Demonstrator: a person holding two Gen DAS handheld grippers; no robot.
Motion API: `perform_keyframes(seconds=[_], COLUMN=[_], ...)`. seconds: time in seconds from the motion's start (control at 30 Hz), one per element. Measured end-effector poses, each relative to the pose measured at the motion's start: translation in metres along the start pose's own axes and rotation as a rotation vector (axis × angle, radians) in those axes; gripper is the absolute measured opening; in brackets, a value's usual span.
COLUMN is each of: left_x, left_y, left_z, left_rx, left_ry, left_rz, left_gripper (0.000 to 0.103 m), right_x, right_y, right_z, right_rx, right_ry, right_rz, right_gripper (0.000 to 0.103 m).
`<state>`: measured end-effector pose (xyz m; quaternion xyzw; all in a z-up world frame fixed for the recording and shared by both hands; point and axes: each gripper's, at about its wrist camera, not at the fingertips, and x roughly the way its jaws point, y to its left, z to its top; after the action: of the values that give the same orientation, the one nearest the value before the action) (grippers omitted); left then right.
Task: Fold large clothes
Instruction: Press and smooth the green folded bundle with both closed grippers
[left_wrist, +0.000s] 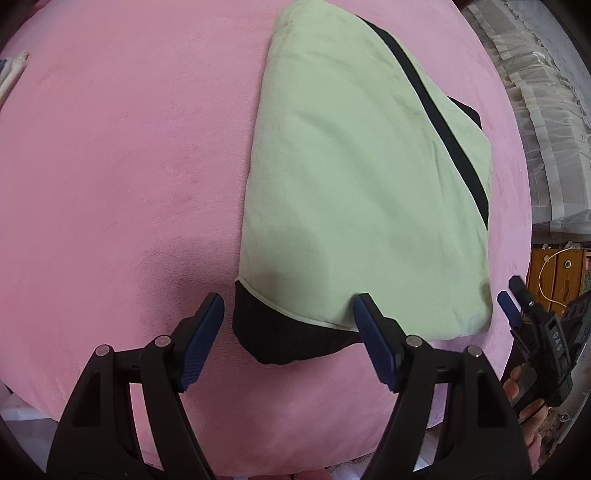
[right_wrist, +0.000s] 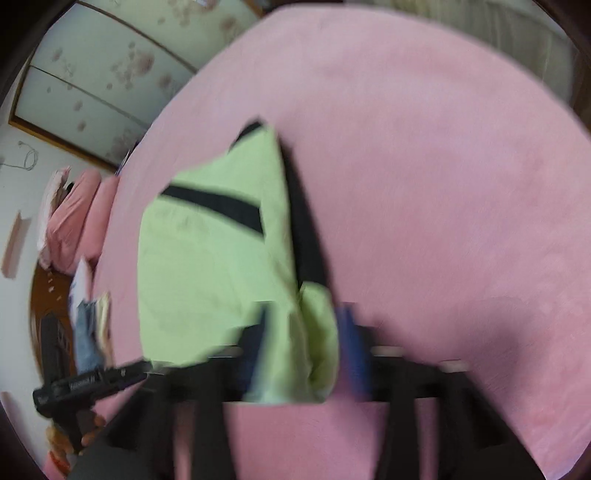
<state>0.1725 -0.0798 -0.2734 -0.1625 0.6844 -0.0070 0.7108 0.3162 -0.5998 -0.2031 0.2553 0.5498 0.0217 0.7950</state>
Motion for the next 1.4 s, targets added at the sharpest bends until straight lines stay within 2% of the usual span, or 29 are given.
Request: perform_keyframes(seconds=[0.07,0.17,0.23,0.27,0.37,0.43,0.47,0.5,0.57,0.63,0.67,0.73,0.8,0.83,0.87,0.9,0.93,1.0,1.1,1.13,1.17,1.23,1.27,1.3,1.33,1.37,1.4], left_x=[0.004,0.006,0.009,0.010,0.012,0.013,0.015,0.018,0.019,0.018,0.017,0.018,0.021,0.020,0.018,0.014,0.011,0.001,-0.004,0.000,0.005,0.018,0.023,0.027,0.032,0.038,0.044], left_y=[0.001,-0.002,-0.005,-0.006,-0.004,0.005,0.006,0.006,0.006,0.002,-0.002,-0.009,-0.017,-0.020,-0.023,-0.029,-0.035,-0.043,-0.057,-0.061,-0.065,-0.065,-0.066,-0.068,-0.067,-0.068,-0.069], left_z=[0.001,-0.002,-0.003,-0.003,-0.003,-0.005,-0.003,-0.003,-0.003,-0.004,-0.004,-0.004,-0.005,-0.005,-0.005,-0.005,-0.006,-0.009,-0.011,-0.011,-0.009,-0.008,-0.008,-0.009,-0.011,-0.011,-0.013], left_rx=[-0.009,-0.011,-0.015,-0.016,-0.024,-0.036,-0.046,-0.061,-0.077,-0.062,-0.043,-0.005,0.031,0.051,0.066,0.089,0.103,0.155,0.207,0.219,0.218,0.208,0.207,0.216,0.230,0.247,0.272], left_ry=[0.004,0.001,-0.001,-0.002,-0.008,-0.003,0.006,0.016,0.029,0.028,0.025,0.026,0.034,0.030,0.027,0.020,0.003,-0.046,-0.071,-0.055,-0.032,0.025,0.035,0.027,0.018,0.008,0.005], left_rz=[0.000,0.007,0.007,0.010,0.035,0.034,0.027,0.020,0.017,0.037,0.055,0.078,0.103,0.116,0.111,0.099,0.107,0.068,-0.022,-0.035,-0.028,-0.005,0.007,0.024,0.046,0.092,0.142], left_gripper=[0.070,0.070,0.070,0.070,0.070,0.070,0.070,0.070,0.070,0.070,0.070,0.070,0.069,0.064,0.048,0.042,0.038,0.020,0.019,0.019,0.019,0.019,0.019,0.018,0.015,0.004,0.001], right_x=[-0.002,0.020,0.035,0.037,0.026,0.017,0.015,0.013,0.007,-0.002,-0.006,-0.022,-0.034,-0.038,-0.039,-0.041,-0.047,-0.082,-0.125,-0.136,-0.143,-0.131,-0.124,-0.110,-0.100,-0.090,-0.081], right_y=[-0.006,-0.015,-0.005,-0.003,0.006,0.006,0.009,0.011,0.018,0.027,0.026,0.001,-0.023,-0.028,-0.026,-0.022,-0.020,-0.016,0.004,0.007,0.014,0.023,0.024,0.025,0.031,0.032,0.027], right_z=[0.008,0.012,0.008,0.006,0.000,-0.004,-0.006,-0.008,-0.011,-0.016,-0.016,-0.018,-0.027,-0.031,-0.034,-0.040,-0.042,-0.040,-0.040,-0.041,-0.045,-0.048,-0.052,-0.060,-0.066,-0.075,-0.085], right_rx=[0.016,0.056,0.050,0.028,-0.022,-0.011,0.001,0.005,-0.051,-0.139,-0.143,-0.094,-0.045,-0.084,-0.146,-0.264,-0.303,-0.295,-0.334,-0.353,-0.366,-0.328,-0.307,-0.282,-0.282,-0.297,-0.323], right_ry=[0.012,0.180,0.219,0.213,0.185,0.183,0.198,0.218,0.231,0.220,0.211,0.197,0.232,0.255,0.277,0.313,0.307,0.187,0.004,-0.025,-0.040,0.041,0.093,0.184,0.227,0.276,0.305], right_rz=[0.011,0.048,0.019,0.007,0.000,0.086,0.161,0.199,0.146,0.054,0.025,-0.106,-0.157,-0.220,-0.309,-0.467,-0.494,-0.411,-0.226,-0.169,-0.063,0.115,0.170,0.232,0.244,0.229,0.159], right_gripper=[0.075,0.037,0.030,0.022,0.016,0.012,0.011,0.010,0.009,0.009,0.008,0.008,0.009,0.009,0.008,0.008,0.008,0.009,0.009,0.009,0.009,0.009,0.009,0.008,0.008,0.003,0.001])
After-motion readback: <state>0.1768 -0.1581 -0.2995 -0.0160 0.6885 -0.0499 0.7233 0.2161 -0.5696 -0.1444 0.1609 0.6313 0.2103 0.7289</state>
